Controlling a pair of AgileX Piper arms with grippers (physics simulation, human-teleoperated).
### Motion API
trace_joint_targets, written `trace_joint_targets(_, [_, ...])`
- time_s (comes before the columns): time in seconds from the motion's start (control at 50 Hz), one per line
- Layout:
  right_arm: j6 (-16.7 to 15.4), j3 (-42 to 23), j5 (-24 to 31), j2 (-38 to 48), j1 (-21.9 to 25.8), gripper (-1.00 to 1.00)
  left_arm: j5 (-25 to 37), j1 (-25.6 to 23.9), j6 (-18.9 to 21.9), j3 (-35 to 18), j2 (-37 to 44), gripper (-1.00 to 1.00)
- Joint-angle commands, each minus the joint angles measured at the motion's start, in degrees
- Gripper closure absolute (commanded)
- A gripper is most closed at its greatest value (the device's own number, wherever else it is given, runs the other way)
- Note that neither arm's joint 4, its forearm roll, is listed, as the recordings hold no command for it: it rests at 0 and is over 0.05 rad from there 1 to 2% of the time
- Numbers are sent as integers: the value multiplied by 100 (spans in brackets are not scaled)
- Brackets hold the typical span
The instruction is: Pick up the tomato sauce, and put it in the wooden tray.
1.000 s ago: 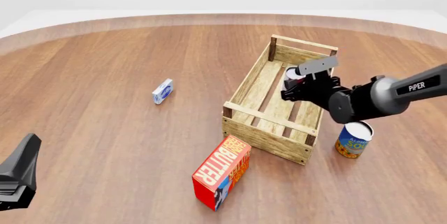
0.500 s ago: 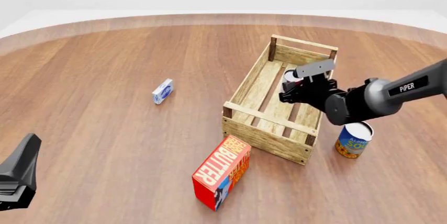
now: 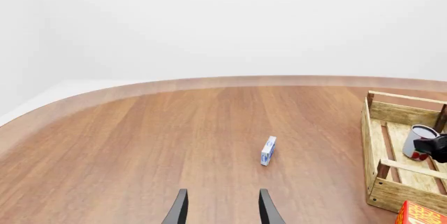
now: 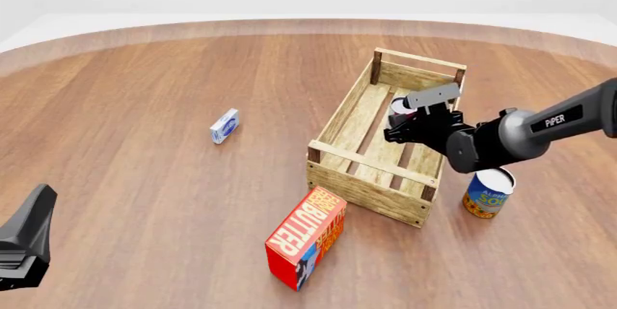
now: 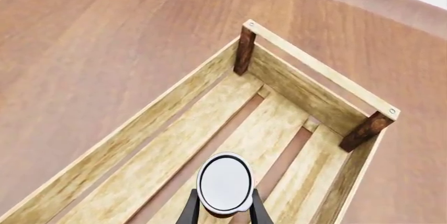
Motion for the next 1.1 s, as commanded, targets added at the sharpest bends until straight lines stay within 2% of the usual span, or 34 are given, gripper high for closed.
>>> trace_joint_targets(0.02, [97,-42,-14,16,-12,100,0,0,0,0,0,-100])
trace_joint_targets(0.16, [107,17,-62,-37,48,100,0,0,0,0,0,-100])
trace_joint_targets(0.18, [79,13,-62,-44,8,-100,0,0,0,0,0,-100])
trace_joint_targets(1.1, [-38,407,178,-830,-79,-100,0,0,0,0,0,-100])
